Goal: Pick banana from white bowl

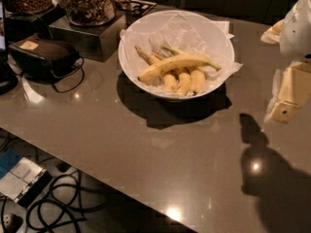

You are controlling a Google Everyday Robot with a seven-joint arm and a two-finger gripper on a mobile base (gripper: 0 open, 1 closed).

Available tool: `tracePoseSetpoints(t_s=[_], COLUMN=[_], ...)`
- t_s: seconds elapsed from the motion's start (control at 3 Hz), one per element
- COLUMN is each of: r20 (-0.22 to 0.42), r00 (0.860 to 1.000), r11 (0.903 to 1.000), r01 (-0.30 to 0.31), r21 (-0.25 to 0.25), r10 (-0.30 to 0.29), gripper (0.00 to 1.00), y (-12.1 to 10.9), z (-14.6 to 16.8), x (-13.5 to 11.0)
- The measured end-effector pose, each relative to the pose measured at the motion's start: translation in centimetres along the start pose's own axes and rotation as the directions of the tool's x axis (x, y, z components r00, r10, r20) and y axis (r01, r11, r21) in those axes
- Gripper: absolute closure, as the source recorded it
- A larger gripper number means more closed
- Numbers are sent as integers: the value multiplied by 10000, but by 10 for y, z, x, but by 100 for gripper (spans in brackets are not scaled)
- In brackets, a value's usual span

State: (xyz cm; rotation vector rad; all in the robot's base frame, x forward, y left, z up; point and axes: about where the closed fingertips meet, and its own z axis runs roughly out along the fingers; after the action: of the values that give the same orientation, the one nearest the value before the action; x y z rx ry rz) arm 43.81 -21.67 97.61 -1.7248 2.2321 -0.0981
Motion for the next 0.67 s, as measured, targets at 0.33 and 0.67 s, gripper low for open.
tracePoseSetpoints(t_s=[0.33, 0.67], r20=[0, -11], r00=[10000, 9998], r11=[10000, 9998], r01=[0, -187], r21=[0, 62], r10=[0, 187], gripper=[0, 0], y=[0, -19], z=[0, -1], x=[0, -11])
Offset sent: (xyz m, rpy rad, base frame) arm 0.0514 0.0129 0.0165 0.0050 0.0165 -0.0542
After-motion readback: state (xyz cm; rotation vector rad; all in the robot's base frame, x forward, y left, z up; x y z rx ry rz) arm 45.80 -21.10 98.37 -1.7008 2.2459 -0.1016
